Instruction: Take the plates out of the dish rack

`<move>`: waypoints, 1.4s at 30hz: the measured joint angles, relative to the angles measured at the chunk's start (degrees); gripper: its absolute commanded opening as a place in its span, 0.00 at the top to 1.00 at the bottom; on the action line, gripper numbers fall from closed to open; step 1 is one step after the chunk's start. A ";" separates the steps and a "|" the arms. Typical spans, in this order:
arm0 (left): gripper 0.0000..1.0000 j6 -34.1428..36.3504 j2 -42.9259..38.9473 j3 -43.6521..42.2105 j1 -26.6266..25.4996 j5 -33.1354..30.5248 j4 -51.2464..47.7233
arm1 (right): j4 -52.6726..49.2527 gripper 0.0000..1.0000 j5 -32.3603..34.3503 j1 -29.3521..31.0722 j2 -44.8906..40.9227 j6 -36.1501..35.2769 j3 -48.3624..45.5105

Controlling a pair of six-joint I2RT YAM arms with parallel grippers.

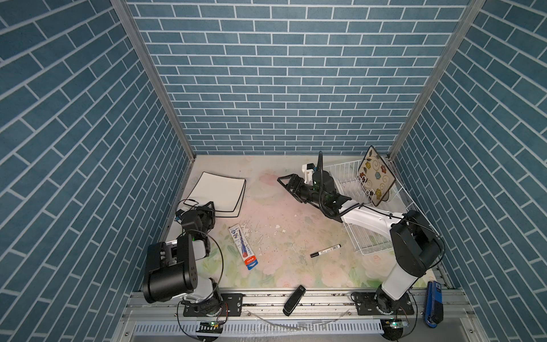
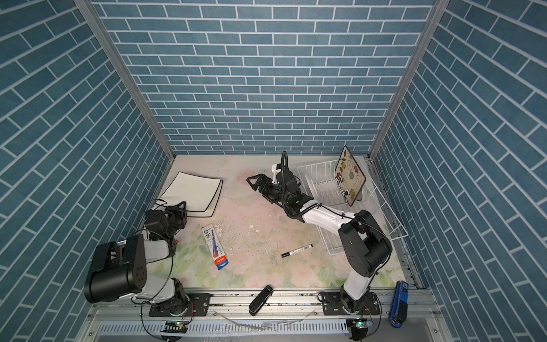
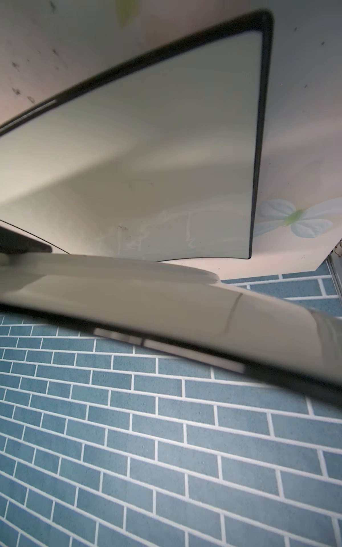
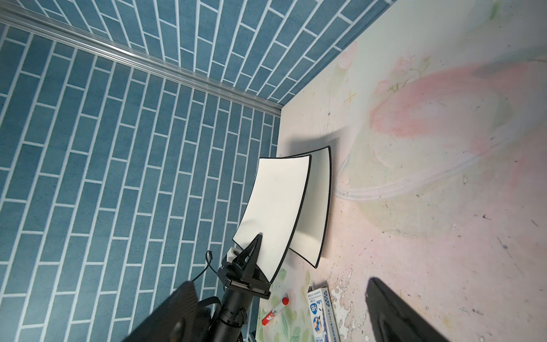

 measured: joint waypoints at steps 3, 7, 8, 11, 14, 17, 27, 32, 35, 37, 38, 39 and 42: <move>1.00 -0.48 3.58 0.02 0.20 0.31 2.71 | -0.02 0.10 -0.55 0.00 1.25 0.00 1.11; 1.00 -1.38 7.74 0.02 0.39 0.85 6.62 | -0.07 0.10 -1.22 0.00 2.27 0.00 2.43; 1.00 -1.53 8.35 0.00 0.42 0.92 7.28 | -0.07 0.10 -1.42 0.00 2.49 0.00 2.75; 1.00 -1.68 9.22 0.02 0.44 0.96 8.70 | -0.04 0.10 -1.86 0.00 2.93 0.00 3.15; 1.00 -1.66 9.22 0.02 0.46 1.05 9.60 | -0.04 0.10 -2.19 0.00 3.26 0.00 3.15; 1.00 -1.68 9.22 0.04 0.48 1.09 10.27 | -0.11 0.11 -2.40 0.00 3.34 0.00 3.15; 1.00 -2.51 10.32 0.07 0.72 1.05 11.89 | -0.11 0.11 -2.69 0.00 3.34 0.00 3.13; 1.00 -2.86 10.40 0.07 0.74 1.05 11.91 | -0.11 0.11 -2.93 0.00 3.41 0.00 3.15; 1.00 -2.89 10.56 0.11 0.74 1.07 11.96 | -0.11 0.11 -3.08 0.00 3.82 0.00 3.32; 1.00 -2.91 10.99 0.31 0.74 1.05 11.98 | -0.17 0.11 -3.10 0.00 4.11 0.02 3.43; 1.00 -2.93 11.26 0.42 0.74 1.05 11.96 | -0.17 0.11 -3.15 0.00 4.22 0.02 3.54; 1.00 -2.95 11.45 0.44 0.74 1.03 11.96 | -0.17 0.11 -3.19 0.00 4.33 0.02 3.63; 1.00 -3.02 12.04 0.48 0.74 1.03 11.93 | -0.15 0.11 -3.41 0.00 4.52 0.02 3.67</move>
